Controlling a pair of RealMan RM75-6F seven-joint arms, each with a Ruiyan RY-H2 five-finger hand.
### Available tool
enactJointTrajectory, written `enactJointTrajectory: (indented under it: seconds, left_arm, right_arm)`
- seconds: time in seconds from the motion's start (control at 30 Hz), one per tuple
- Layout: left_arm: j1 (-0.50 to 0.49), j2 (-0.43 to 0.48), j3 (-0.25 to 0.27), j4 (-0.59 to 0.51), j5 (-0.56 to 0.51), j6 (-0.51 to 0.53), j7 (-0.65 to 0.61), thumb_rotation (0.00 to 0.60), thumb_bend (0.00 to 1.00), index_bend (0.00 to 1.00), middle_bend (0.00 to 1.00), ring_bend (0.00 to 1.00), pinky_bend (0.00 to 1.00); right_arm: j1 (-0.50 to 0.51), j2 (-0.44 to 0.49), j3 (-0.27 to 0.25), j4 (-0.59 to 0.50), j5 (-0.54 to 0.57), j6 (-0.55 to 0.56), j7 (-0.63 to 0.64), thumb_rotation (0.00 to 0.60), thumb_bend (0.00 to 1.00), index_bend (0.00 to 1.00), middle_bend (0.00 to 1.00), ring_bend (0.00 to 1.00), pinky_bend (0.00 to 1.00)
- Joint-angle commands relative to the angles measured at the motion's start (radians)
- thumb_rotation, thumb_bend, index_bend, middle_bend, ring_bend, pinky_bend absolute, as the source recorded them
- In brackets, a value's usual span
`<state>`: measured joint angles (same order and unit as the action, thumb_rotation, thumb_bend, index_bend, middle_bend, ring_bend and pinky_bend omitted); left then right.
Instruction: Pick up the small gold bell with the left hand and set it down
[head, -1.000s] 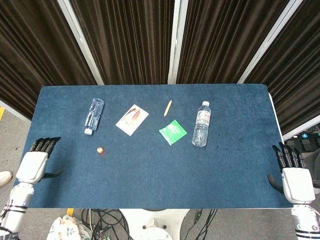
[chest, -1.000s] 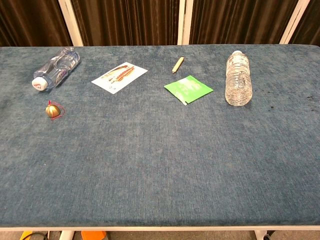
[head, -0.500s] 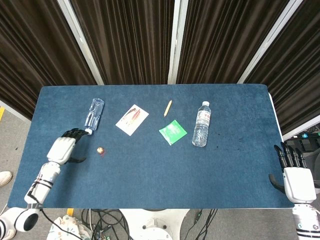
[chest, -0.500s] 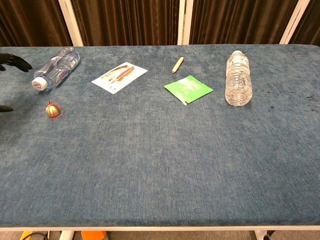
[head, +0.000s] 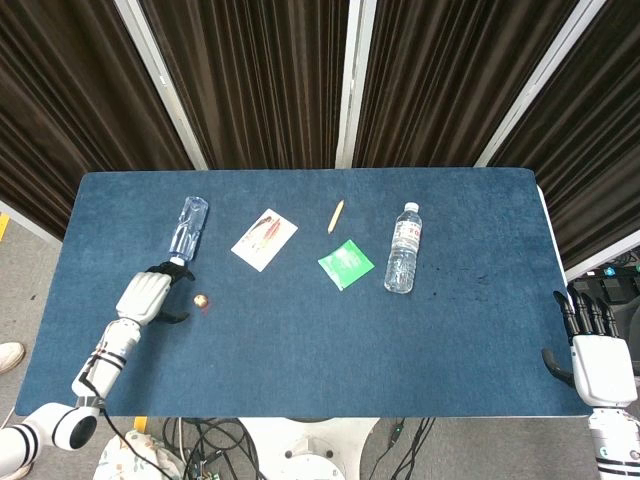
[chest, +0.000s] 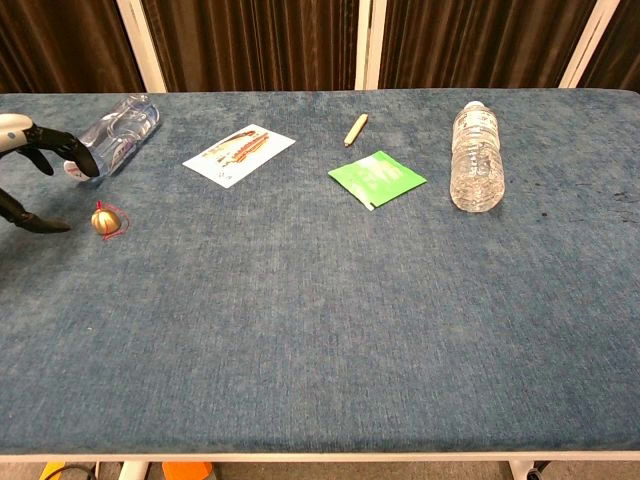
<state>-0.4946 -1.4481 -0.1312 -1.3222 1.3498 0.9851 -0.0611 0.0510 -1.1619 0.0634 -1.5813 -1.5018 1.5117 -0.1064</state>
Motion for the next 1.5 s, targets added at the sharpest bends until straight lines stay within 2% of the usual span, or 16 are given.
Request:
enactJointTrajectory:
  seconds: [0.03,0.2,0.57,1.5]
  left_arm:
    - [-0.007,-0.008,0.002,0.008,-0.003,-0.004,0.002,0.6,0.19,0.36,0.31,0.21,0.31]
    - [-0.015,-0.017,0.007,0.014,-0.006,-0.006,0.01,0.6,0.21,0.43,0.36,0.26,0.36]
    - [-0.032,-0.027,0.007,0.007,-0.043,-0.023,0.051,0.6,0.23,0.47,0.42,0.31,0.41]
    - [-0.07,-0.025,0.007,-0.019,-0.127,-0.067,0.137,0.6,0.35,0.5,0.42,0.31,0.41]
  right_arm:
    - [0.0,-0.001,0.0,0.001,0.0,0.0,0.001,0.6,0.19,0.0,0.0,0.0,0.0]
    - [-0.001,-0.002,-0.001,0.005,0.004,-0.004,0.005,0.6,0.19,0.0,0.0,0.0,0.0]
    - [-0.001,-0.004,-0.002,0.013,0.006,-0.008,0.016,0.6,0.19,0.0,0.0,0.0,0.0]
    - [-0.001,-0.021,-0.006,0.042,0.006,-0.017,0.041,0.6,0.19,0.0,0.0,0.0,0.01]
